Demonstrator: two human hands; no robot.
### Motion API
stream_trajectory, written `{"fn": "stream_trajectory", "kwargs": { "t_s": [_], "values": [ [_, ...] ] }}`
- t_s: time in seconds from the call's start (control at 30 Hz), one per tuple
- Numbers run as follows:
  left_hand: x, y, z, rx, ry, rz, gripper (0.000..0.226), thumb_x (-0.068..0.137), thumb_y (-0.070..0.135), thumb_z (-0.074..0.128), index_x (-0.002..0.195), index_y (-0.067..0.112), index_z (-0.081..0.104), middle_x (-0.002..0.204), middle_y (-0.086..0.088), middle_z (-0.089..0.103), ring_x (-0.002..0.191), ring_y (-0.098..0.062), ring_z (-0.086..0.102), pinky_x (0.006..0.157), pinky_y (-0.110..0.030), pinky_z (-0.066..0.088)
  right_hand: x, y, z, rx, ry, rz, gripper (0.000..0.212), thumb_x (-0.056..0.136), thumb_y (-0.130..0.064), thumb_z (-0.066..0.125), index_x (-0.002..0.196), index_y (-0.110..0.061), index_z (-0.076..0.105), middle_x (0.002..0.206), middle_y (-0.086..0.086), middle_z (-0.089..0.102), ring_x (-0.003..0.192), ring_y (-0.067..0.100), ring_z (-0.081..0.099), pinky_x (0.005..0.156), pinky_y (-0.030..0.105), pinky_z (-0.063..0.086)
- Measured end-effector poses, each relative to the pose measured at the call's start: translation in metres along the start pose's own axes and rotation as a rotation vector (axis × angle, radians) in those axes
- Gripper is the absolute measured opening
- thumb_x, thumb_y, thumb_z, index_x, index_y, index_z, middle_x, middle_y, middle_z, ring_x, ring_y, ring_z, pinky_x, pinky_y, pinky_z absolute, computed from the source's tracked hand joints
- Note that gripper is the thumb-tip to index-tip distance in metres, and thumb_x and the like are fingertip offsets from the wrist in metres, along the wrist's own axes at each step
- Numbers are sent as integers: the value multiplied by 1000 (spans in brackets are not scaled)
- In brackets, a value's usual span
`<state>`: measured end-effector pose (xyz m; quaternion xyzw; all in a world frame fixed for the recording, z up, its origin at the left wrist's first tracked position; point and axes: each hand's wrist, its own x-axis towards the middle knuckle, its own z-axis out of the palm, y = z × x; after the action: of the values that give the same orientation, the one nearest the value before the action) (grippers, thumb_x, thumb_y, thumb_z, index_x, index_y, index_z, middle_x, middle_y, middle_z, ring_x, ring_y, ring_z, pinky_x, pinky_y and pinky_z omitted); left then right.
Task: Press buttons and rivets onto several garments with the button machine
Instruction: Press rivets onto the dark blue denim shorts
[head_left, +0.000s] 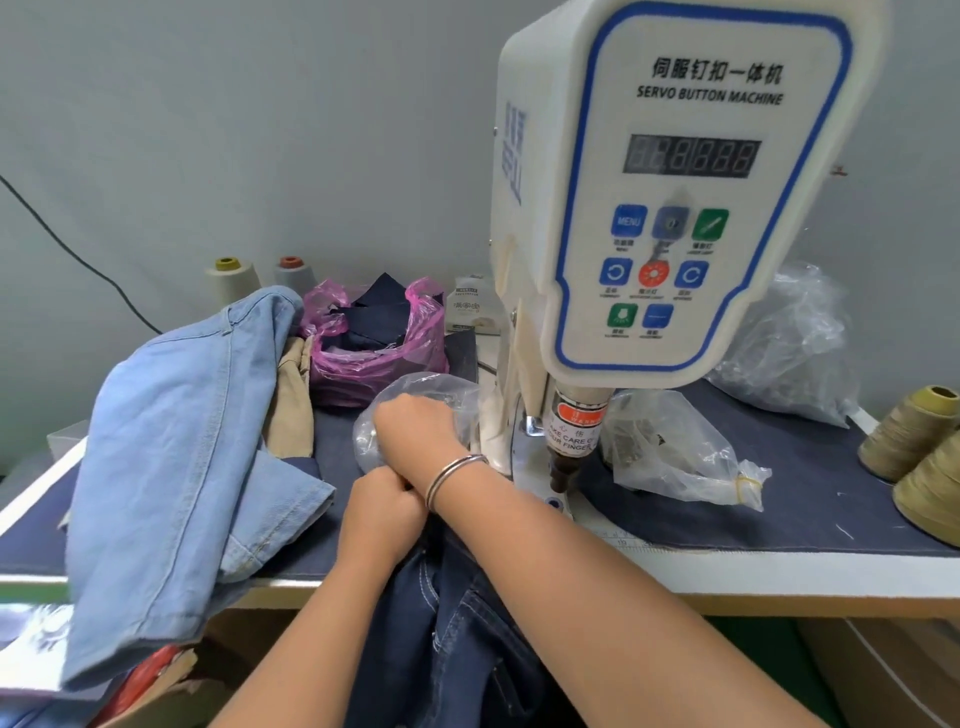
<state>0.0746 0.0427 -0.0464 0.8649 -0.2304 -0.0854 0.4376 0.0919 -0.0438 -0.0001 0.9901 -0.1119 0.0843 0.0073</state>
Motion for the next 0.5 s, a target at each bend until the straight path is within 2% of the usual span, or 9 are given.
{"fn": "stream_trajectory", "kwargs": {
  "t_s": [0.1,0.2,0.3,0.43,0.5],
  "values": [
    [3,-2,1,4,-4,-27,29,77,22,54,49,17,45,51,0,49,52,-22,46,47,-28,31,11,-4,8,-94,7,-25,28,92,-5,47,113,-11,63,115,6,66,106,26,63,66,32,38],
    [7,-6,2,44,6,-80,32,86,11,56,57,20,48,58,3,50,57,-19,48,53,-29,34,16,-6,12,-107,2,1,29,93,-5,45,115,-12,63,117,5,65,108,26,62,69,33,40],
    [10,-7,3,78,1,-116,27,89,12,54,63,19,50,63,0,51,64,-24,51,59,-30,38,18,-8,15,-111,15,3,28,93,-5,45,114,-13,63,116,4,65,108,25,62,70,32,40],
    [8,-4,4,108,-4,-111,30,89,17,55,61,23,46,61,4,49,59,-17,49,53,-28,34,20,-5,16,-121,48,-30,25,91,-4,49,109,-12,64,110,5,66,103,26,63,67,32,40],
    [9,-3,4,114,-13,-120,28,89,19,55,62,22,46,62,4,48,61,-19,50,55,-29,36,22,-5,16,-123,51,-41,25,90,-4,49,109,-12,64,110,5,66,104,27,63,71,32,43]
  ]
}}
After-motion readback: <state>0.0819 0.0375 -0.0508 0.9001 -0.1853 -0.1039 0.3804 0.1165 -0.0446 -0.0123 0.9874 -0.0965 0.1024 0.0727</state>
